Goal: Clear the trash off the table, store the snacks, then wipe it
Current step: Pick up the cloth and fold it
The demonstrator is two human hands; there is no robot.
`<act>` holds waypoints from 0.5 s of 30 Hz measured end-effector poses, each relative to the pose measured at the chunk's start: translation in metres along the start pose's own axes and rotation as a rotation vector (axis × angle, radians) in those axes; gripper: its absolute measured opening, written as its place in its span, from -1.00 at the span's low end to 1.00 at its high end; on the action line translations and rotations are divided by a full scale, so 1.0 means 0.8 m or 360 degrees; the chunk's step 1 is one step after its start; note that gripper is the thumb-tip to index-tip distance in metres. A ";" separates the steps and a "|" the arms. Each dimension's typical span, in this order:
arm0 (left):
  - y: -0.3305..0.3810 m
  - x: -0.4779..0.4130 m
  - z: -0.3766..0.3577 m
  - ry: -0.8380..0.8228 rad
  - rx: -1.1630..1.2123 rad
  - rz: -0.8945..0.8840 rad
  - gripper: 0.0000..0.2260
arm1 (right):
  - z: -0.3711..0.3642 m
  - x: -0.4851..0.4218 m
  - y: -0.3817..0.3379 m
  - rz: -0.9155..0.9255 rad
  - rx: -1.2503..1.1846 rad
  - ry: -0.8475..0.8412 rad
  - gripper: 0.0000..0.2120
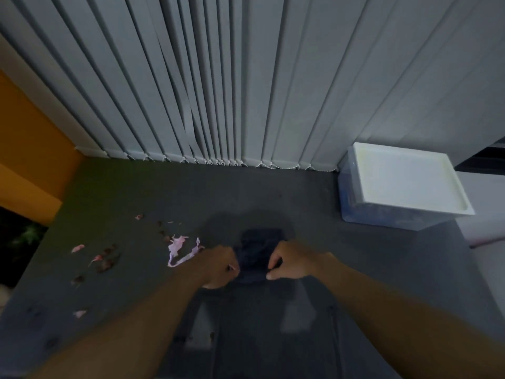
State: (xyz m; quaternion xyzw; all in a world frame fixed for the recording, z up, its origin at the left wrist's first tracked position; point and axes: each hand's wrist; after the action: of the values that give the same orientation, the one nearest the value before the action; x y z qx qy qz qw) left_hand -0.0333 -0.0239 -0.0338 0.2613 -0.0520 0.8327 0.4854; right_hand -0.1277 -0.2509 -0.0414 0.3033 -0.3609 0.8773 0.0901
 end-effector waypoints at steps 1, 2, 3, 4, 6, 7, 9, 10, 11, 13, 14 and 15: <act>-0.001 0.002 -0.007 -0.0029 0.0008 0.0012 -0.77 | -0.009 -0.002 0.002 0.0002 -0.0039 0.0026 -0.66; -0.003 0.003 -0.013 -0.0041 0.0004 0.0023 -0.74 | -0.016 -0.006 0.004 0.0021 -0.0059 0.0078 -0.62; -0.006 0.003 -0.018 -0.0031 -0.0007 0.0022 -0.70 | -0.023 -0.010 0.006 0.0037 -0.0049 0.0124 -0.56; -0.009 0.002 -0.024 -0.0010 -0.0029 0.0018 -0.67 | -0.029 -0.014 0.006 0.0035 -0.0008 0.0149 -0.50; -0.015 0.001 -0.033 0.0011 -0.0146 0.0034 -0.61 | -0.040 -0.021 0.007 -0.0004 0.0111 0.0154 -0.43; -0.018 0.001 -0.036 -0.0006 -0.0228 0.0057 -0.57 | -0.044 -0.025 0.006 -0.0013 0.0150 0.0166 -0.43; -0.023 0.000 -0.039 -0.0051 -0.0324 0.0096 -0.51 | -0.050 -0.032 0.003 -0.0020 0.0179 0.0250 -0.45; -0.025 0.001 -0.039 -0.0052 -0.0322 0.0105 -0.50 | -0.050 -0.035 -0.001 -0.0034 0.0174 0.0308 -0.45; -0.027 0.002 -0.039 -0.0036 -0.0299 0.0113 -0.50 | -0.049 -0.037 -0.006 -0.0045 0.0152 0.0367 -0.43; -0.034 0.005 -0.036 0.0013 -0.0234 0.0147 -0.50 | -0.042 -0.039 -0.020 -0.0009 0.0070 0.0464 -0.39; -0.036 0.006 -0.036 0.0035 -0.0219 0.0181 -0.49 | -0.039 -0.039 -0.026 0.0024 0.0018 0.0497 -0.38; -0.040 0.011 -0.032 0.0068 -0.0234 0.0233 -0.49 | -0.035 -0.038 -0.036 0.0060 -0.0016 0.0532 -0.37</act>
State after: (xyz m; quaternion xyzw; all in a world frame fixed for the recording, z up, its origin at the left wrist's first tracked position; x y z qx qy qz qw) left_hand -0.0200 0.0083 -0.0573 0.2028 -0.1215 0.8652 0.4422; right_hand -0.1061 -0.2088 -0.0586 0.1458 -0.3508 0.9153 0.1339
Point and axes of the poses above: each hand's wrist, its own x-axis away from the middle knuckle, its own z-axis out of the back of the hand, y = z × x, and after that the axes turned 15 degrees about -x, right-handed
